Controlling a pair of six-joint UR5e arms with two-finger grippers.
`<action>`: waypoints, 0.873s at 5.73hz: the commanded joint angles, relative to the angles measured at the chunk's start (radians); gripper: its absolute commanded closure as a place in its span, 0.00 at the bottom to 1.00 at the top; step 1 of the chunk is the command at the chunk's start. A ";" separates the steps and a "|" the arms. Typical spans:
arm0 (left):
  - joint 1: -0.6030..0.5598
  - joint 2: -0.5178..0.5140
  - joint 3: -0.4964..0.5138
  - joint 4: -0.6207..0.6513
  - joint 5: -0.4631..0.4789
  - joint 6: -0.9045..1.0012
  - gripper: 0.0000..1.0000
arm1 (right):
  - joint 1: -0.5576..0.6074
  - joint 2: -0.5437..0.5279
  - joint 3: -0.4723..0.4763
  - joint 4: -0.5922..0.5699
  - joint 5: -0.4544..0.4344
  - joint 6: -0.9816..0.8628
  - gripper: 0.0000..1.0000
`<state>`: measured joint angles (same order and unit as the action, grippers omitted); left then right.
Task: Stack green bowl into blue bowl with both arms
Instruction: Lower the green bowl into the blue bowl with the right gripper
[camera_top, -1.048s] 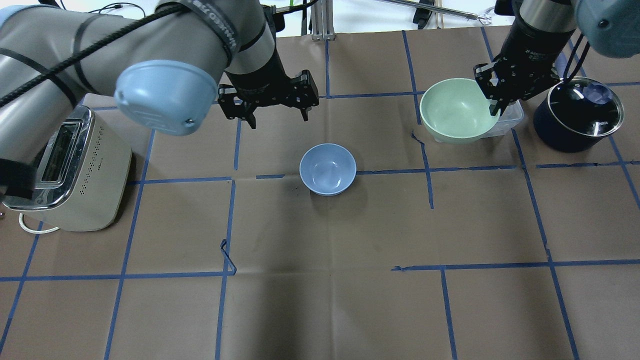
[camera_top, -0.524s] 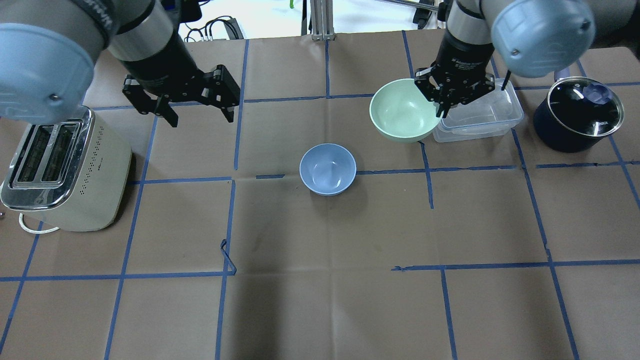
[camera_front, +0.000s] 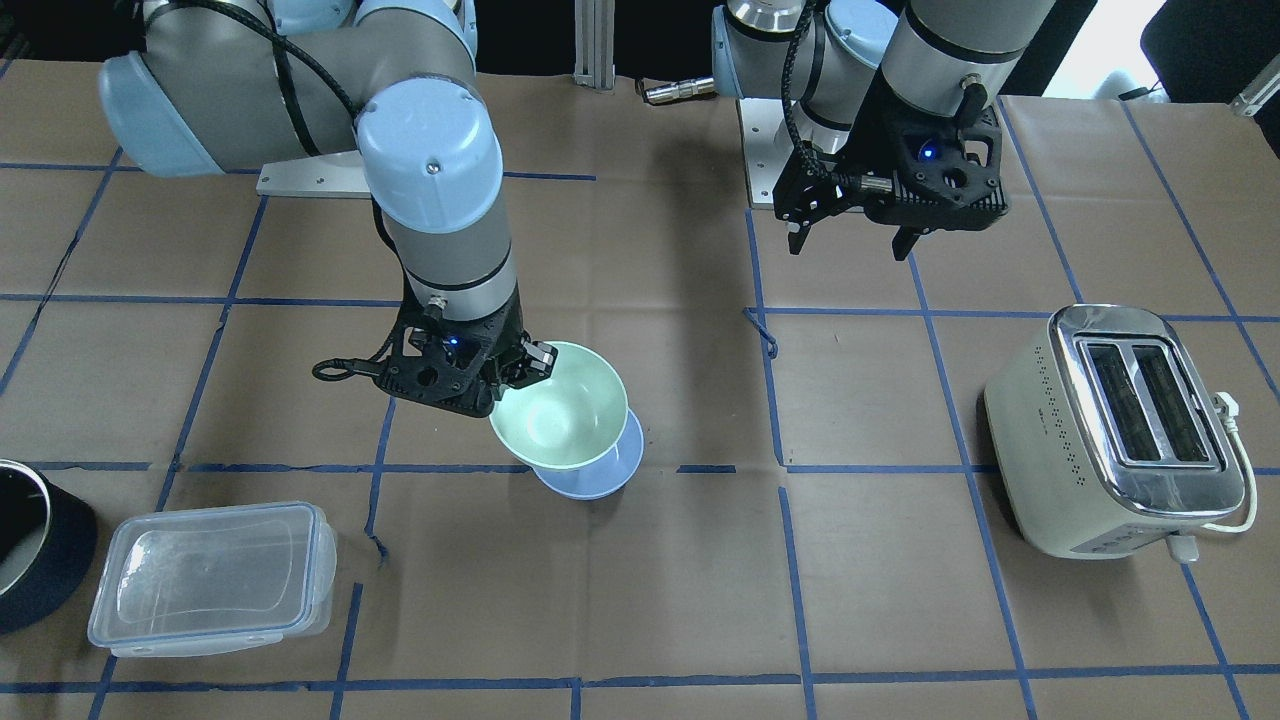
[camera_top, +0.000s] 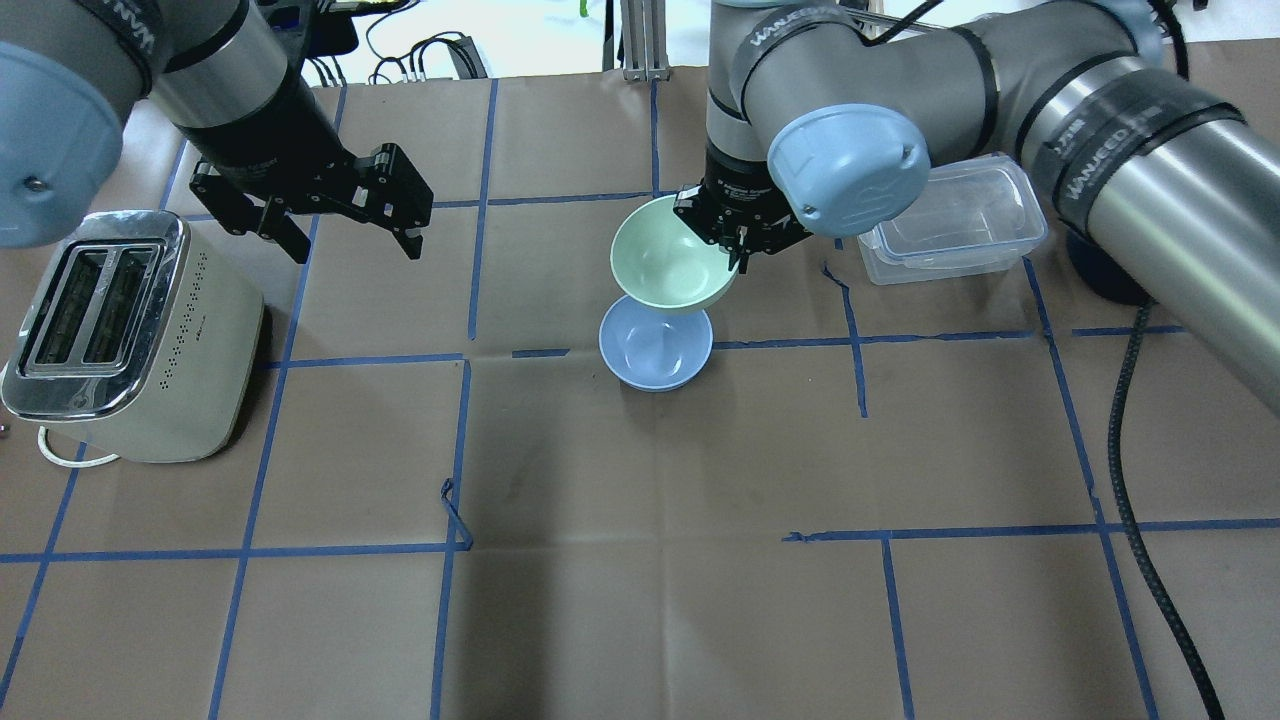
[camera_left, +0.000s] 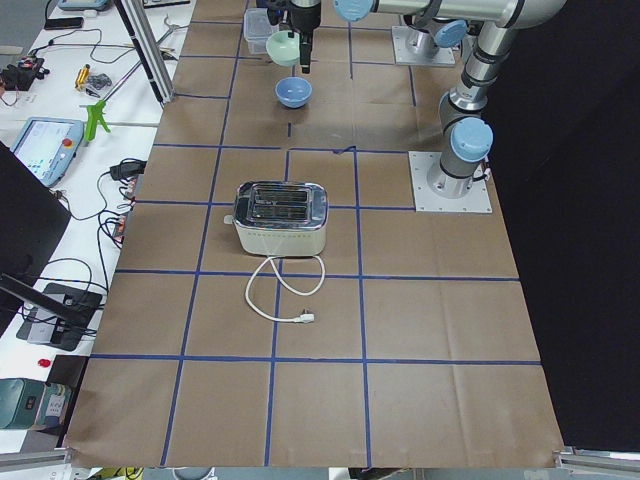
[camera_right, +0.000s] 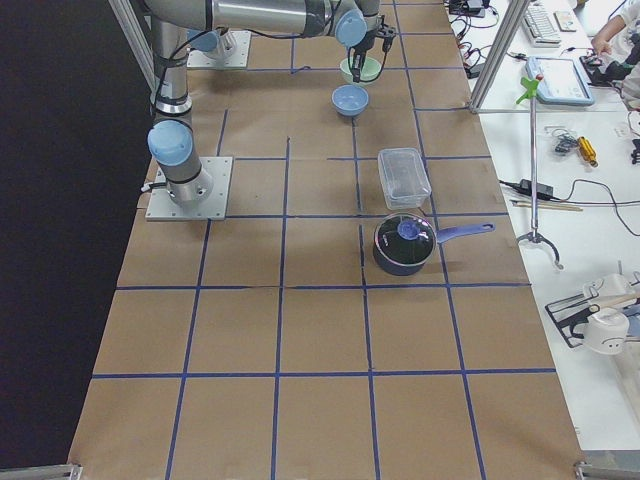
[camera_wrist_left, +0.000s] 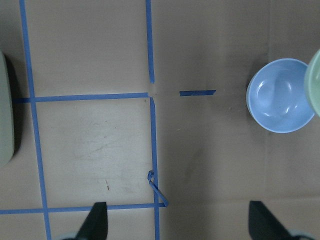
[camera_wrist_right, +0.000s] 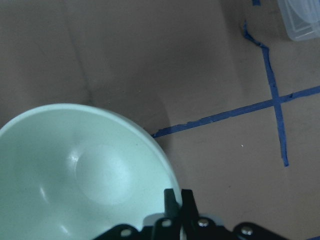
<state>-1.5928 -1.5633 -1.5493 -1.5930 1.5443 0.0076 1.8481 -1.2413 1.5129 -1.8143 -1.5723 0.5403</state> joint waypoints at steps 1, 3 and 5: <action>0.005 -0.006 0.002 0.021 -0.001 0.005 0.02 | 0.014 0.077 0.007 -0.033 0.000 0.013 0.94; 0.004 -0.007 0.000 0.021 0.000 -0.001 0.02 | 0.014 0.091 0.058 -0.080 0.038 0.010 0.93; 0.004 -0.004 0.000 0.021 0.002 -0.001 0.02 | 0.017 0.092 0.075 -0.106 0.073 0.009 0.93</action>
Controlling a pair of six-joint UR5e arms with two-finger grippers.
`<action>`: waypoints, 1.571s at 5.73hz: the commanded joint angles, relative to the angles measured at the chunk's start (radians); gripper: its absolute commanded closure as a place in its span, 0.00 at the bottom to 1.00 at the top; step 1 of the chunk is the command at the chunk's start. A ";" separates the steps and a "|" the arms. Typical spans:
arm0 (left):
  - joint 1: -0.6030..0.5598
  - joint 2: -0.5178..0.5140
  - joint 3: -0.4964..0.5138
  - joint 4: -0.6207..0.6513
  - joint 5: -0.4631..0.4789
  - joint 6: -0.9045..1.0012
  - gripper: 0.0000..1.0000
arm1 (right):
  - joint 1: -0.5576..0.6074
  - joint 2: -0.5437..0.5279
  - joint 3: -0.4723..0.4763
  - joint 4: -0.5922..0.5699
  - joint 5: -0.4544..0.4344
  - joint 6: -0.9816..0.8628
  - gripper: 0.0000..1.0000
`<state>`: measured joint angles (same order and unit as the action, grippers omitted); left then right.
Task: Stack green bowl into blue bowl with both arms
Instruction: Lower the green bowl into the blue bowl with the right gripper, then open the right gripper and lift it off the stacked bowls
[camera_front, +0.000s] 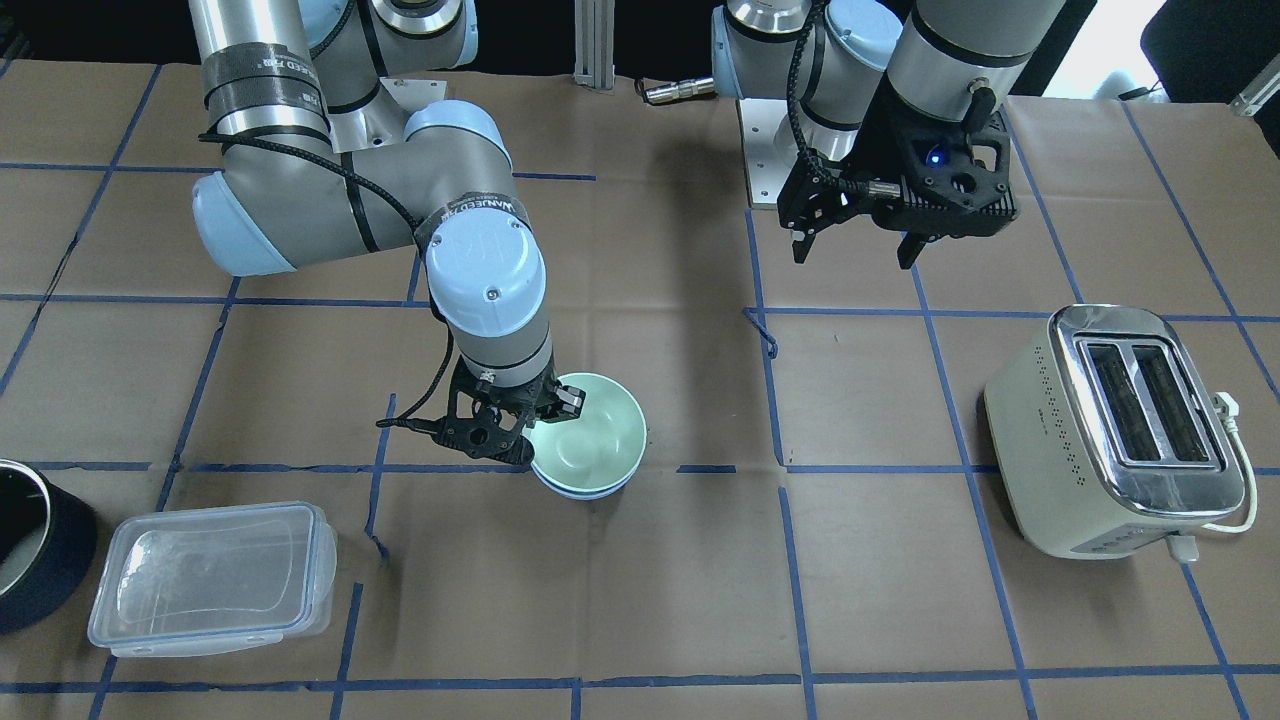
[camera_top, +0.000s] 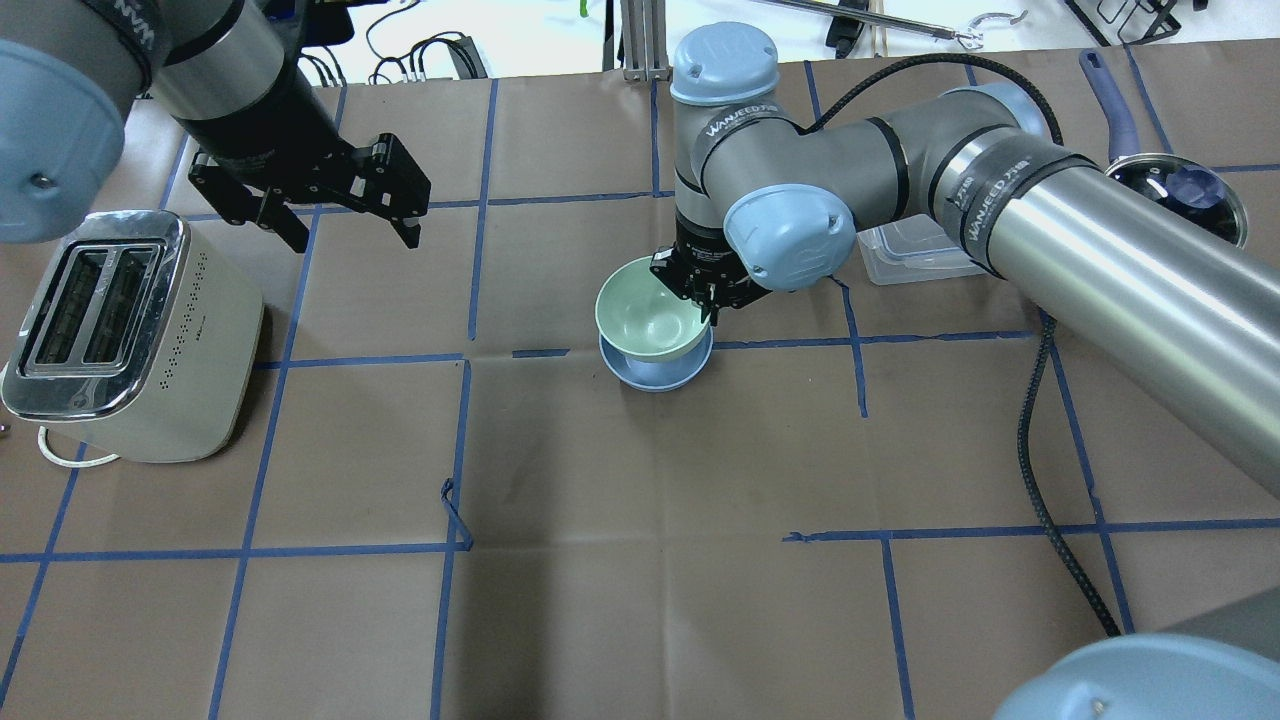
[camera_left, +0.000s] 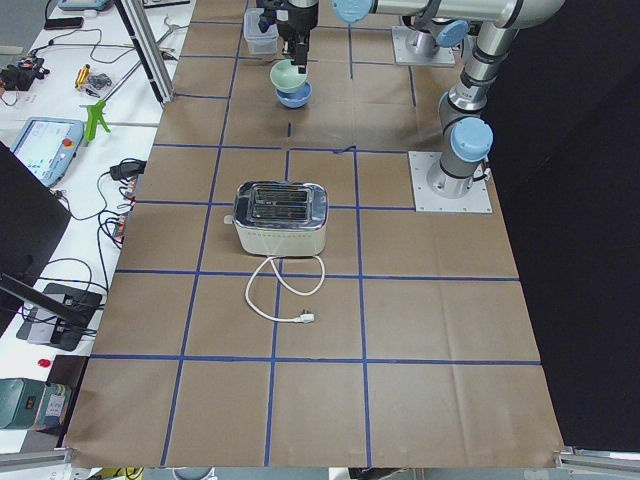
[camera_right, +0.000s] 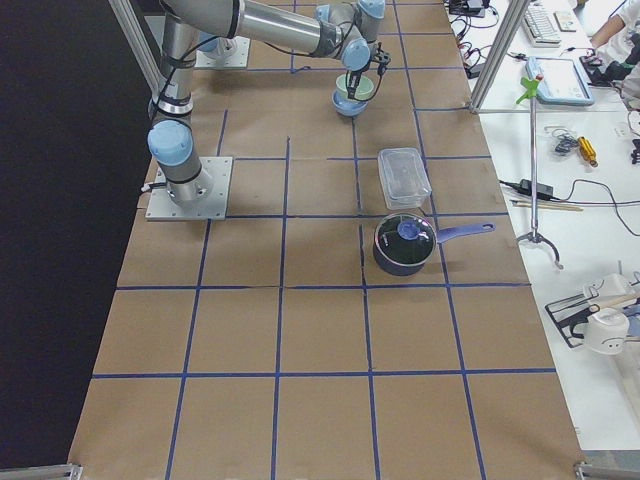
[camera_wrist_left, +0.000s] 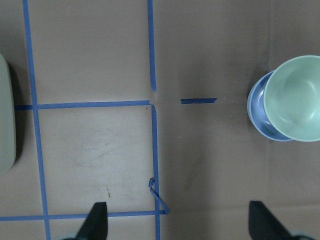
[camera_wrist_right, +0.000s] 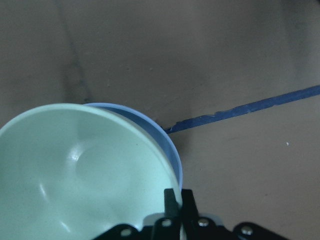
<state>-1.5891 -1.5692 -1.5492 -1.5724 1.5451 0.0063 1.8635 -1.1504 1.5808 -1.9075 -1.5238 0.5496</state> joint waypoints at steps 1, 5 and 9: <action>0.000 0.003 0.000 -0.001 0.001 0.000 0.02 | 0.003 0.001 0.007 -0.015 0.030 -0.006 0.81; 0.000 0.012 -0.003 -0.015 0.003 0.000 0.02 | -0.012 -0.061 -0.045 0.016 0.018 -0.037 0.00; 0.000 -0.002 0.001 -0.008 -0.002 -0.008 0.02 | -0.209 -0.322 -0.061 0.286 -0.082 -0.377 0.00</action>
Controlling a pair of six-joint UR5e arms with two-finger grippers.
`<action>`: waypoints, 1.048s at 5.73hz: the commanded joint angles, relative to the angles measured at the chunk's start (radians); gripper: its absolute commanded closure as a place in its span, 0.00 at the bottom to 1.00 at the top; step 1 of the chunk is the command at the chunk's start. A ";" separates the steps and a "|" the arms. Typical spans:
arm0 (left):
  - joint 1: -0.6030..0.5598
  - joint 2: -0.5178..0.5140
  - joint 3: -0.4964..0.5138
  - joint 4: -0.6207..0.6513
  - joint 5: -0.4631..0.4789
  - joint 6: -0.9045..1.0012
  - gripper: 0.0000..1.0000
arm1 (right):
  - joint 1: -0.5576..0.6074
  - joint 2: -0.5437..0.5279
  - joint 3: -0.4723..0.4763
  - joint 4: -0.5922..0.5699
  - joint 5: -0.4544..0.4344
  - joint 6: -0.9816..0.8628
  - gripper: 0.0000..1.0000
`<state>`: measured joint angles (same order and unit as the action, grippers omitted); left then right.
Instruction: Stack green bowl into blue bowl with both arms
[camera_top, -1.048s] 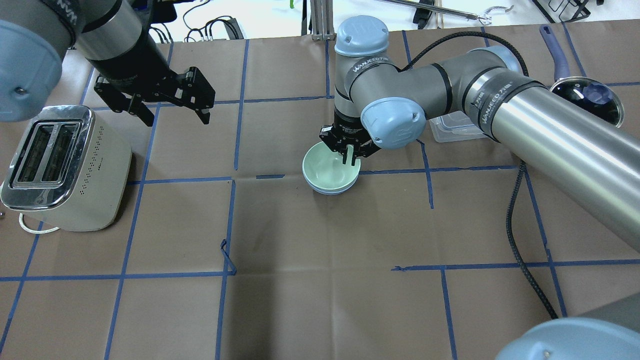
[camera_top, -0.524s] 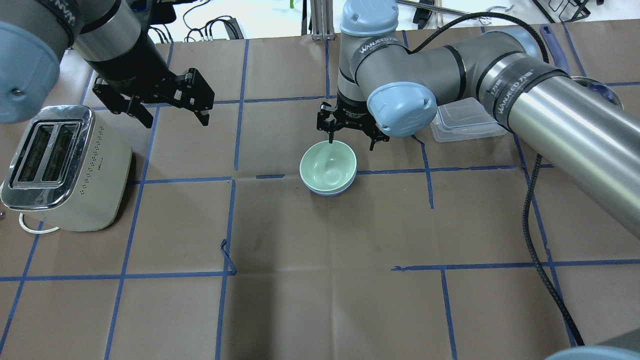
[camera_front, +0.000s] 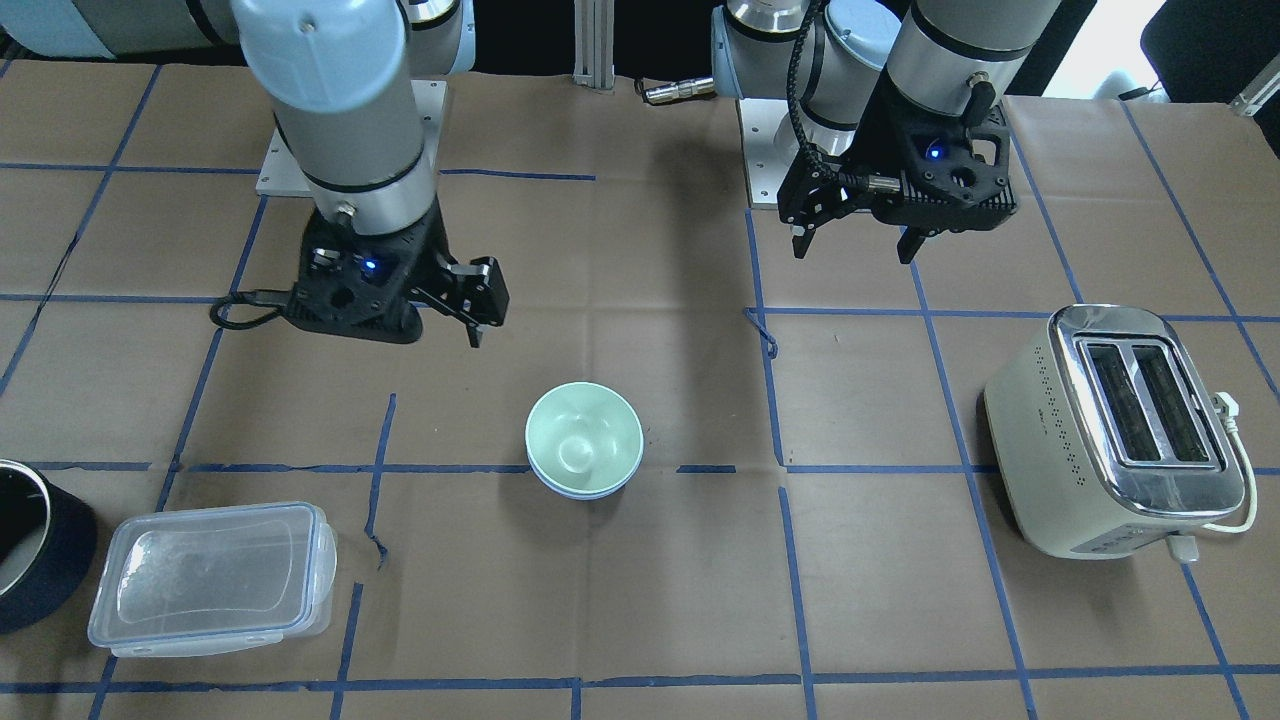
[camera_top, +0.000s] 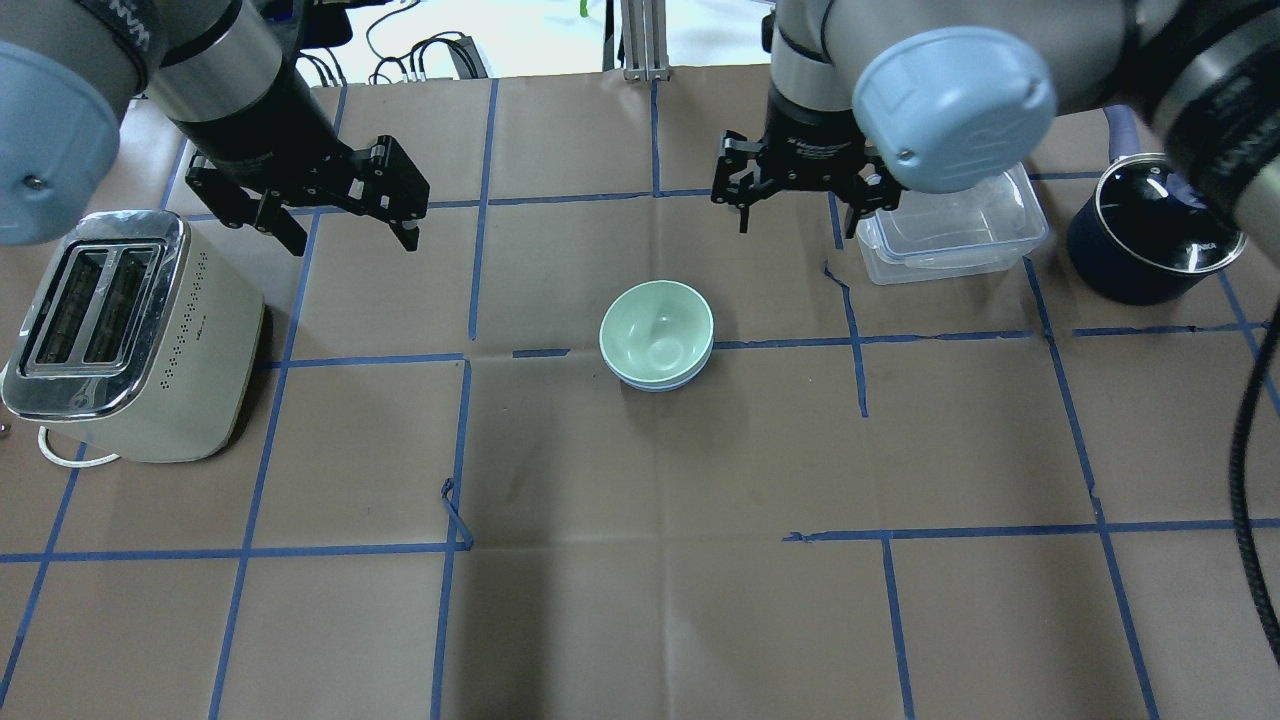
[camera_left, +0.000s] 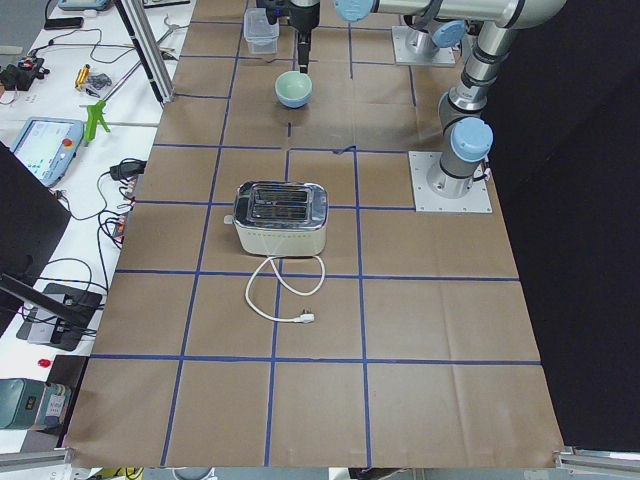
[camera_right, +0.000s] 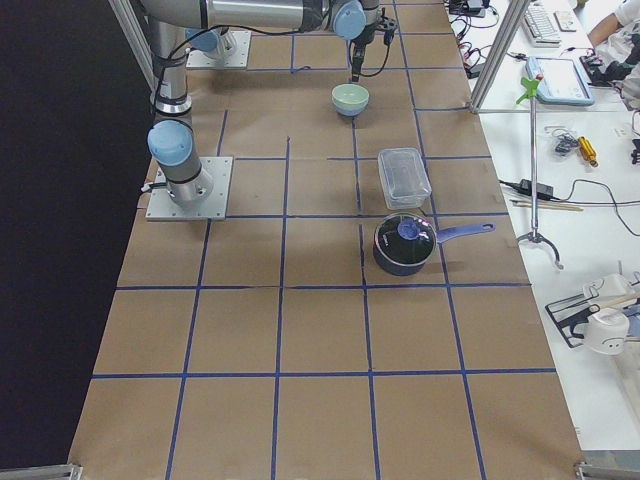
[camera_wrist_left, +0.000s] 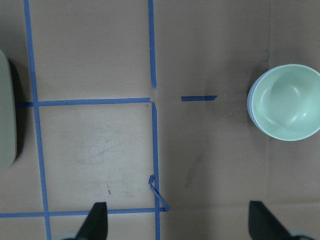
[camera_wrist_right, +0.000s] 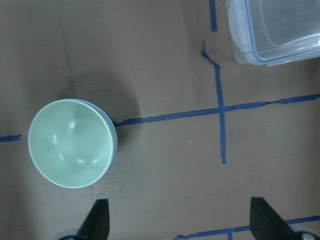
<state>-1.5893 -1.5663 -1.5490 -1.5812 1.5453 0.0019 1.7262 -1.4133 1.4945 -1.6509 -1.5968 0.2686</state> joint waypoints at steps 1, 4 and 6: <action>0.000 -0.009 0.000 0.007 -0.002 -0.003 0.02 | -0.114 -0.114 0.070 0.028 -0.008 -0.107 0.00; 0.000 -0.009 -0.002 0.007 0.001 -0.003 0.02 | -0.117 -0.121 0.044 0.071 0.001 -0.109 0.00; -0.001 -0.008 -0.002 -0.003 0.001 -0.003 0.02 | -0.116 -0.121 0.041 0.074 0.003 -0.111 0.00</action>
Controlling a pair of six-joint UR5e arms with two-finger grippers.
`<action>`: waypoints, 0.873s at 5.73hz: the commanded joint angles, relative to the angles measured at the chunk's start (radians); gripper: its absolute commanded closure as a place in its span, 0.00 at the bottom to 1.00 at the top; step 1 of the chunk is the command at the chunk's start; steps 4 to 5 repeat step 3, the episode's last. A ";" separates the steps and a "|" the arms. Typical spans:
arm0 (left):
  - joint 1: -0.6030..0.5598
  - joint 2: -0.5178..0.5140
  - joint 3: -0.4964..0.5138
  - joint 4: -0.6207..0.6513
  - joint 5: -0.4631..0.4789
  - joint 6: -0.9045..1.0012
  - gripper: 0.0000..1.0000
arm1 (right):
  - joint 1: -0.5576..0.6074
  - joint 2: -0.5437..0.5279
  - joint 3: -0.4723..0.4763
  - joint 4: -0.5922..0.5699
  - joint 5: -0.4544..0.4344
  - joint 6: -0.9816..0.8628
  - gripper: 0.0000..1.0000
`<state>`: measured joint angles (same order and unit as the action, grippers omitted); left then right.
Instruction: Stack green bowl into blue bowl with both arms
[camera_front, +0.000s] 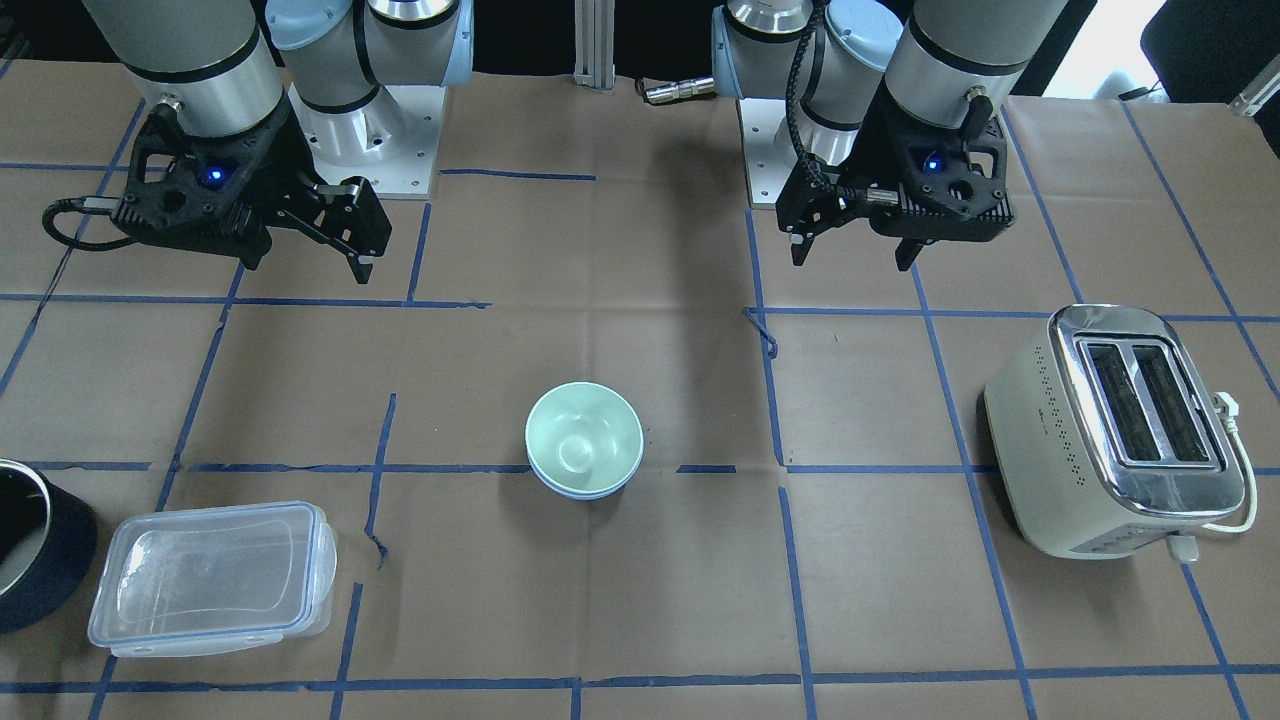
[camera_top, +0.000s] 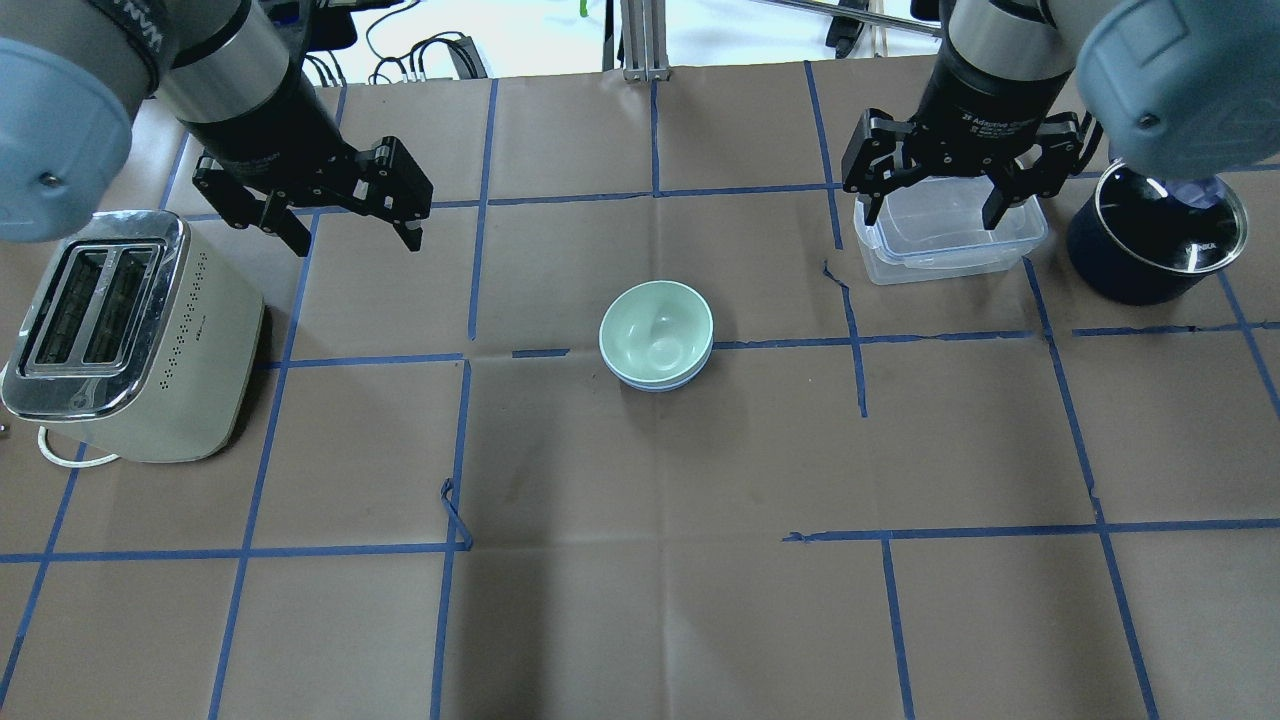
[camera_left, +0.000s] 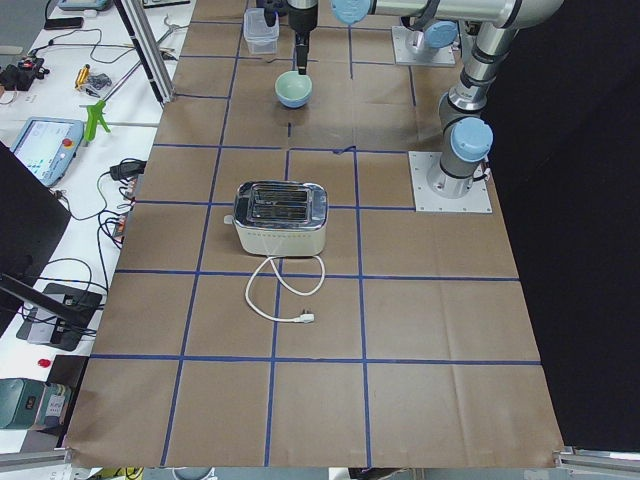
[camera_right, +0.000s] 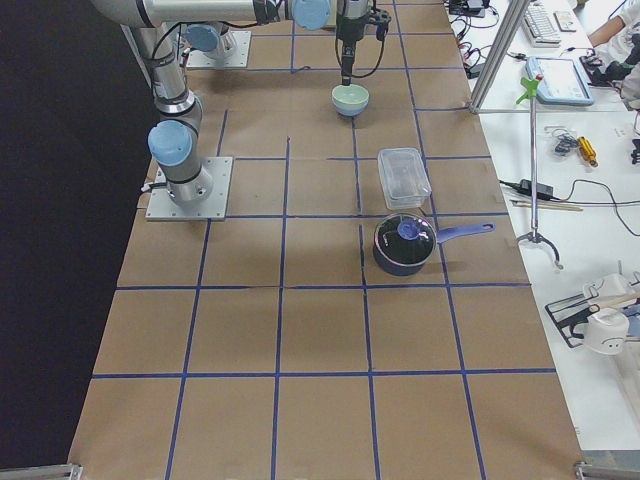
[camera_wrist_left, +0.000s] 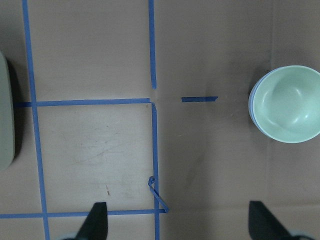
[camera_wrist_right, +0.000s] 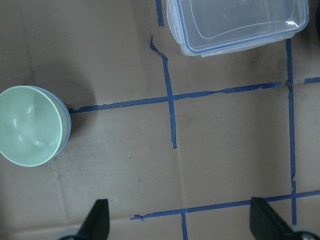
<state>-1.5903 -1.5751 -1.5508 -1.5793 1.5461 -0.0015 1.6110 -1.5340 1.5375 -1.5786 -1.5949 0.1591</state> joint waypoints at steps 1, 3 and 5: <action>0.000 0.013 0.000 -0.011 0.002 0.000 0.02 | -0.002 0.000 -0.002 0.008 0.001 -0.001 0.00; 0.000 0.007 0.001 -0.011 0.002 0.000 0.02 | 0.001 -0.003 -0.002 0.006 0.001 -0.001 0.00; 0.000 0.007 0.001 -0.011 0.002 0.000 0.02 | 0.001 -0.003 -0.002 0.006 0.001 -0.001 0.00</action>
